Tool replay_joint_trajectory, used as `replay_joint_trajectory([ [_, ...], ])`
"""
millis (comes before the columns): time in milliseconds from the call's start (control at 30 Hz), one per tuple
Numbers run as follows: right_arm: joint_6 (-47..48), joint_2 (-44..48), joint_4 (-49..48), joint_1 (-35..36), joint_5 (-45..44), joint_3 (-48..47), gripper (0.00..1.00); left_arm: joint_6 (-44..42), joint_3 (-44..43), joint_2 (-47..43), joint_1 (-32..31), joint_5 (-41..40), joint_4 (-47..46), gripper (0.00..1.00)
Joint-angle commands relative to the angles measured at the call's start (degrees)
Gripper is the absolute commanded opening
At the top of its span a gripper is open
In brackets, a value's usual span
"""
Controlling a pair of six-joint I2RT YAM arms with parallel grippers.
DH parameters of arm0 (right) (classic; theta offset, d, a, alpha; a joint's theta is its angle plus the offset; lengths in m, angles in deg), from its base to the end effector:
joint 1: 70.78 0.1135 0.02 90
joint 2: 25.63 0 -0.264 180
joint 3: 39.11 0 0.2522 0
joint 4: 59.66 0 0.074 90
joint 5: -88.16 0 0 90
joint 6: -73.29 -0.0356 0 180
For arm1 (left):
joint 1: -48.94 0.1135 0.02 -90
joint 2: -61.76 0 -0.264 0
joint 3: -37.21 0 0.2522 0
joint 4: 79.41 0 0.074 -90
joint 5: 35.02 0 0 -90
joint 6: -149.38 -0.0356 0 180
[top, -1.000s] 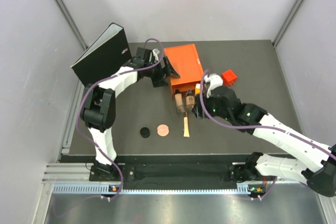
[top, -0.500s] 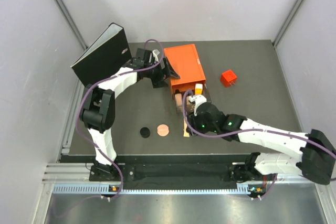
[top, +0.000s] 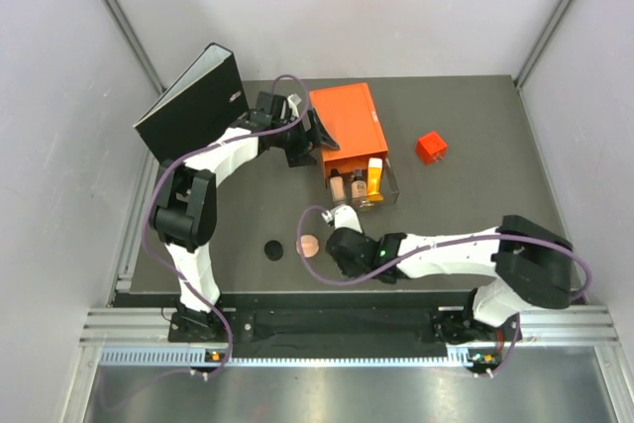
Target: Organize the makeup
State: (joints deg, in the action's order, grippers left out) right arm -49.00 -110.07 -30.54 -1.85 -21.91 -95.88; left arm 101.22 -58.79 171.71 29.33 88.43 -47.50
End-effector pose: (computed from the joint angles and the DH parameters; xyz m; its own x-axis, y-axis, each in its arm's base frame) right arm 0.1108 0.2537 0.1693 -0.6864 -0.3859 -0.6164 -0.5231 0.8508 0.0499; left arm 0.3957 -0.1618 0.2264 -0.9316 -0.2589 -0.2550 0.0271 0.6502 -0.7592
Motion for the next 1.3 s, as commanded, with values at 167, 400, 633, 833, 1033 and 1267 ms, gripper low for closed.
replay_joint_trajectory([
  [167, -6.1, -10.6, 5.6, 3.5, -16.0, -8.4, 0.45, -4.8, 2.8, 0.3, -0.5, -5.2, 9.4, 0.94],
  [400, -7.8, -15.5, 8.9, 3.5, -19.4, -11.1, 0.43, -4.9, 3.3, -0.1, -0.5, -5.2, 9.7, 0.94],
  [633, -8.2, -16.3, 8.6, 3.3, -19.5, -10.0, 0.35, -4.9, 3.9, -0.5, -0.5, -5.5, 9.5, 0.94],
  [833, -7.7, -16.4, 7.0, 2.8, -18.0, -7.5, 0.11, -4.4, 4.2, -0.4, -0.5, -5.3, 8.7, 0.94],
  [1033, -5.4, -13.7, 6.8, 2.8, -17.6, -6.2, 0.01, -4.6, 4.1, -0.3, -0.5, -5.6, 8.8, 0.94],
  [1267, -3.9, -5.3, 10.5, 3.1, -17.6, -6.0, 0.0, -4.2, 4.3, -0.2, -0.5, -5.6, 8.1, 0.94],
])
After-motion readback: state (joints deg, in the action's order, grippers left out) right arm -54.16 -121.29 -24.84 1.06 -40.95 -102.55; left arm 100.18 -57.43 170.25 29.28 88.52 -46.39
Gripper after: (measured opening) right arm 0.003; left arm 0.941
